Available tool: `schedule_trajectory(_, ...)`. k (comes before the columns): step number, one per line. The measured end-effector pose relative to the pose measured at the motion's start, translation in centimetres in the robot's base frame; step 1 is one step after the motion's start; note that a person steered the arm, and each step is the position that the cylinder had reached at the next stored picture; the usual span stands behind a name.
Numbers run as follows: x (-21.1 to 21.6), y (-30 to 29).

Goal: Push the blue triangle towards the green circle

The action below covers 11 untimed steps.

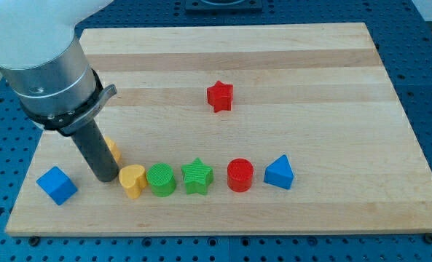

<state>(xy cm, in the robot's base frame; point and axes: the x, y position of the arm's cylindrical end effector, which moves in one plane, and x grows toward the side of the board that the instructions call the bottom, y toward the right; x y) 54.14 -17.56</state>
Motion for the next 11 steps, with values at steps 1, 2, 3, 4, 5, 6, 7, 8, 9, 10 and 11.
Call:
schedule_trajectory(1, -0.4, 0.0)
schedule_trajectory(2, 0.9, 0.0)
schedule_trajectory(3, 2.6, 0.0)
schedule_trajectory(4, 5.3, 1.1)
schedule_trajectory(5, 6.2, 3.9)
schedule_trajectory(6, 4.5, 6.4)
schedule_trajectory(7, 4.0, 5.7)
schedule_trajectory(8, 3.9, 2.9)
schedule_trajectory(9, 2.9, 2.1)
schedule_trajectory(10, 2.9, 4.9)
schedule_trajectory(11, 2.9, 6.9)
